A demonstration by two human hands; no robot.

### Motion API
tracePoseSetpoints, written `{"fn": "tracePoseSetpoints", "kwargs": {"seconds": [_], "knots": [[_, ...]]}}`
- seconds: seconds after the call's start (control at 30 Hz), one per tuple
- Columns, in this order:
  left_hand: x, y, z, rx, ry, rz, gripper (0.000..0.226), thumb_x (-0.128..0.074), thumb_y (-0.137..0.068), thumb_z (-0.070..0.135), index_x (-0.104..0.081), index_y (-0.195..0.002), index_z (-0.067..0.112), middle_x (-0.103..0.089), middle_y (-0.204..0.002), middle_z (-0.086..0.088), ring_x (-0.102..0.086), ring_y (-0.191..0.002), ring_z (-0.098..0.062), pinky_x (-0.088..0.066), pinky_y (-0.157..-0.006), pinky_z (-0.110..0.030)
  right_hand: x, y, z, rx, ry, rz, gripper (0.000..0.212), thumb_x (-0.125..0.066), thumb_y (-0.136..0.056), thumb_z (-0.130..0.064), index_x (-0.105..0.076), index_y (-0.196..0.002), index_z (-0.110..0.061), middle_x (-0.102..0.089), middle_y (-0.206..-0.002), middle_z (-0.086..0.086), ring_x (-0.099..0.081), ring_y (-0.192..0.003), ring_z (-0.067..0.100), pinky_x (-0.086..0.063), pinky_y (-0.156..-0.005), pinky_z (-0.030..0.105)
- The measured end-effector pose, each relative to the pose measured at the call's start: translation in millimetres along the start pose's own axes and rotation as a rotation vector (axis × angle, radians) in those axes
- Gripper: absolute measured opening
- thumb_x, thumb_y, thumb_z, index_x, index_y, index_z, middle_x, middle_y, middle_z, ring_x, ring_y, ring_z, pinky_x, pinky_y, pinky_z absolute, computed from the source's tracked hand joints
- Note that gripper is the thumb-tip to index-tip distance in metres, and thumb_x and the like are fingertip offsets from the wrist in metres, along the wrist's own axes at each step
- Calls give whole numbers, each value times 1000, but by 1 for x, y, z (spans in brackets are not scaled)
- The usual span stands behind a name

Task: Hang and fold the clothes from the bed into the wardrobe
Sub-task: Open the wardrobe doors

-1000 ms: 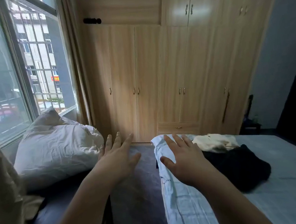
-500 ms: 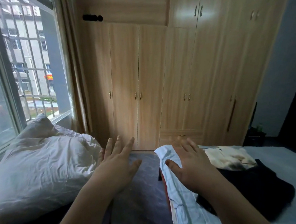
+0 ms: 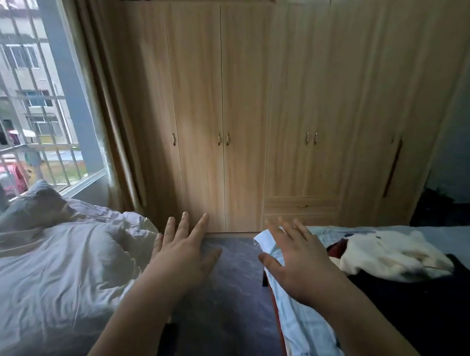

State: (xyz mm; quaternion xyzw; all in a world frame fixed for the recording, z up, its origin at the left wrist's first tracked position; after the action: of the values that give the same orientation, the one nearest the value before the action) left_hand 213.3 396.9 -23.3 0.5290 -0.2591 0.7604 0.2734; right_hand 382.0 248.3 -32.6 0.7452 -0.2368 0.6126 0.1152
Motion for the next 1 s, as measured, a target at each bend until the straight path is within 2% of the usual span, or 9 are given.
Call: {"fn": "tracePoseSetpoints", "kwargs": {"seconds": [0.1,0.2,0.3,0.43,0.53,0.73,1.0], "knots": [[-11,-60,19,-15,-5,-12,74,-35,-96,63,11,-152,47,18,-164,2,22,-149,-24,4,-123,-48,0,-52,37,5,-45,33,71,-24,-97,-66,0,-156,-36,1,-167,-6,8,-152,20,-7,-123,49],[-20,-121,34,3,15,2,74,-35,-96,63,11,-152,47,16,-165,2,21,-150,-23,3,-123,-46,7,-105,75,5,-27,65,83,-9,-84,-74,-2,-157,-35,-5,-166,-5,3,-152,20,-6,-123,44],[-31,-175,48,10,15,41,73,-35,-96,63,10,-151,48,15,-165,4,20,-150,-21,2,-123,-44,10,-158,108,18,14,67,78,-11,-89,-72,0,-157,-34,-3,-167,-4,3,-152,20,-1,-123,38],[-47,-235,59,19,13,-16,73,-32,-96,65,11,-152,47,18,-164,4,21,-150,-23,2,-123,-46,3,-225,135,7,-5,12,74,-18,-95,-67,1,-157,-31,-1,-167,-3,5,-153,21,-4,-124,42],[-53,-279,53,44,-5,-8,72,-32,-96,63,10,-152,46,16,-164,3,20,-150,-23,1,-123,-47,-9,-265,142,20,-42,-44,69,-26,-100,-59,2,-157,-32,4,-167,-6,9,-152,19,-2,-124,41],[-72,-377,22,36,-11,-29,72,-32,-96,64,10,-152,47,15,-165,4,18,-150,-24,-1,-123,-48,-33,-358,147,8,-58,-73,68,-29,-101,-57,1,-157,-34,5,-167,-6,9,-152,20,-5,-124,45],[-65,-526,-70,66,26,-22,74,-34,-95,64,13,-151,47,15,-165,2,18,-150,-27,-3,-123,-51,-51,-529,93,50,28,-66,69,-30,-101,-55,5,-156,-34,5,-167,-6,6,-152,22,-7,-123,47]]}}
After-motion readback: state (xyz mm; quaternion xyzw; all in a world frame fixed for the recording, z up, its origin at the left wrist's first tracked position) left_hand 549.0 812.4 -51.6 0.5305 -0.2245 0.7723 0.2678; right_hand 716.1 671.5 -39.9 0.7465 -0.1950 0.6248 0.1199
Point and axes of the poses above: each hand's wrist, its own y-axis away from the middle knuckle, its own x-axis out of the back of the hand, z = x × y, the point moved 3 cm from there along -y, towards the middle knuckle
